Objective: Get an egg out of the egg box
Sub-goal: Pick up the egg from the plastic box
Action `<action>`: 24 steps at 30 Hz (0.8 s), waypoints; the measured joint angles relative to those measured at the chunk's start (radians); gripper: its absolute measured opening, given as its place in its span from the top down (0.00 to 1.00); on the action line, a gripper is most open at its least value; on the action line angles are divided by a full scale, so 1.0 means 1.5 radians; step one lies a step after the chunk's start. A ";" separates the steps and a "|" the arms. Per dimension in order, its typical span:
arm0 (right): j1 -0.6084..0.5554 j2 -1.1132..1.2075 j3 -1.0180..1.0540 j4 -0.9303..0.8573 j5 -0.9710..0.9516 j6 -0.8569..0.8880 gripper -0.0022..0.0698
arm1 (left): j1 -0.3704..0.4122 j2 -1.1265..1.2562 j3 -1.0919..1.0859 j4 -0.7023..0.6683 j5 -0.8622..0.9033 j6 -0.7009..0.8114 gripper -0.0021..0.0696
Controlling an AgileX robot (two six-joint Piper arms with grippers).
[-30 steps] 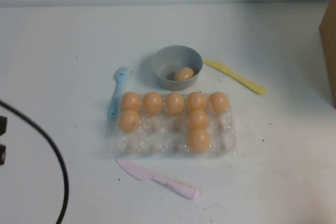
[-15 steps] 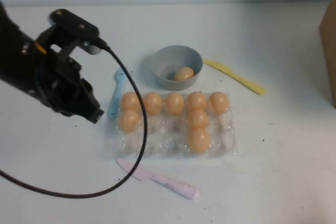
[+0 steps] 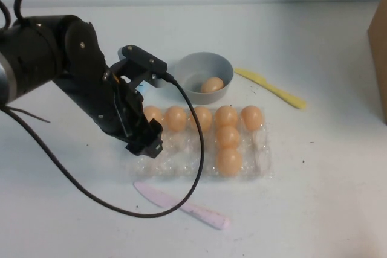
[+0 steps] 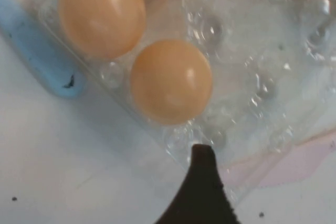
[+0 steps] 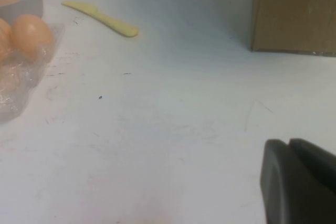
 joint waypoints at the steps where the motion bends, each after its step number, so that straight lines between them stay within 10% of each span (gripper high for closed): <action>1: 0.000 0.000 0.000 0.000 0.000 0.000 0.99 | 0.000 0.004 0.000 -0.001 -0.016 -0.009 0.29; 17: 0.000 0.000 0.000 0.000 0.000 0.000 0.99 | 0.000 0.058 -0.041 0.009 -0.042 -0.104 0.30; 24: 0.000 0.000 0.000 0.000 0.000 0.000 0.99 | -0.001 0.068 -0.041 0.094 -0.019 0.018 0.30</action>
